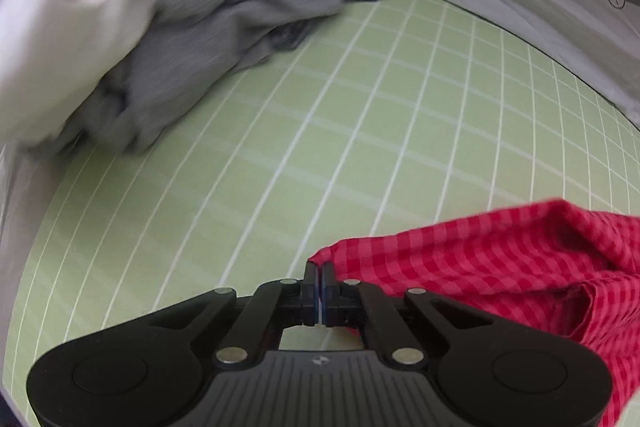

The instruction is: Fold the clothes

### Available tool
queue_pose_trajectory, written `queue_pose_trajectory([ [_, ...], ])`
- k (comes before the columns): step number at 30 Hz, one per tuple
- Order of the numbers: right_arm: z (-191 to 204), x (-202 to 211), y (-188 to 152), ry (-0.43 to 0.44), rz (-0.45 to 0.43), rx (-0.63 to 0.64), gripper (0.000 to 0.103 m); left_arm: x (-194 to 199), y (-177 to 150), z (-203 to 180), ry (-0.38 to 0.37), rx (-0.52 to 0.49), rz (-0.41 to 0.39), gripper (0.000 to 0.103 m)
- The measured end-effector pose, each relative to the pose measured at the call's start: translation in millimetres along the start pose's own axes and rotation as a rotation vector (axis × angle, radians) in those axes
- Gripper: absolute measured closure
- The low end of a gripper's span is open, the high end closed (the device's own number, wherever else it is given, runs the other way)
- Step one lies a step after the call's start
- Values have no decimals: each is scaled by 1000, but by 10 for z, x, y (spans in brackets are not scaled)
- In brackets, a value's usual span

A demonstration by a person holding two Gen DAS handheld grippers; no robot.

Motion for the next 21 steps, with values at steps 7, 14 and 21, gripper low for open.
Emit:
queue_pose_trajectory([
  [7, 277, 309, -734, -64, 7, 12, 0, 324, -417, 60, -34, 78, -8, 46],
  [14, 594, 445, -1385, 5, 120, -9, 5, 495, -366, -165, -106, -17, -54, 29],
  [21, 734, 416, -1468, 29, 119, -21, 54, 602, -391, -239, -139, -67, -60, 29],
])
Point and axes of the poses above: each gripper's, at about its wrist camera, not at the fingertips, and x roughly against the way its jaws point, z to its left, y to its top, the point moved 9 cm from there along -x, roughly the way its jaws point, and after that the axes turned 15 degrees about -y, right-handed, at the moved point
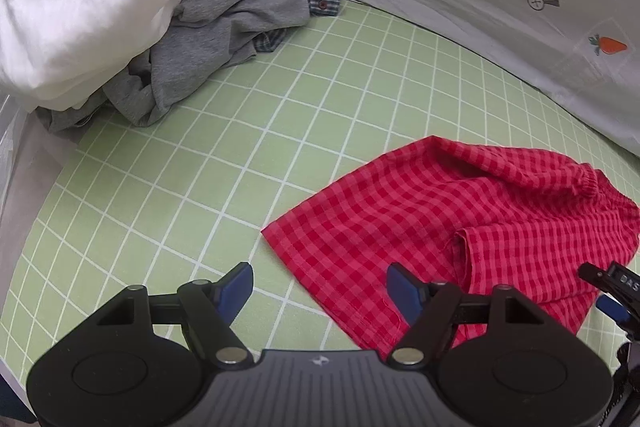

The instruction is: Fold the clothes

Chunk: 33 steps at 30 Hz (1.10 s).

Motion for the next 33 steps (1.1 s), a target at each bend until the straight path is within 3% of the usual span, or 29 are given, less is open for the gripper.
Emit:
queue_pose_trajectory([
  [2, -13, 0, 25, 16, -10, -9, 78, 24, 9, -7, -3, -4, -7, 29],
  [4, -32, 60, 66, 38, -41, 5, 96, 31, 23, -17, 0, -4, -14, 29],
  [14, -360, 577, 283, 57, -179, 112, 99, -108, -56, 54, 39, 37, 22, 29],
  [25, -1082, 412, 584, -47, -145, -10, 101, -339, -98, 105, 84, 66, 83, 29],
  [27, -1162, 339, 572, -50, -93, -44, 87, -392, -101, 120, 93, 67, 99, 29],
  [29, -1090, 295, 482, -31, -54, -60, 45, -439, -97, 133, 100, 68, 115, 29],
  [31, -956, 272, 370, -2, -27, -70, 27, -457, -83, 131, 102, 63, 119, 29],
  [33, -803, 233, 269, 35, 9, -95, 22, -460, -67, 114, 100, 54, 117, 28],
])
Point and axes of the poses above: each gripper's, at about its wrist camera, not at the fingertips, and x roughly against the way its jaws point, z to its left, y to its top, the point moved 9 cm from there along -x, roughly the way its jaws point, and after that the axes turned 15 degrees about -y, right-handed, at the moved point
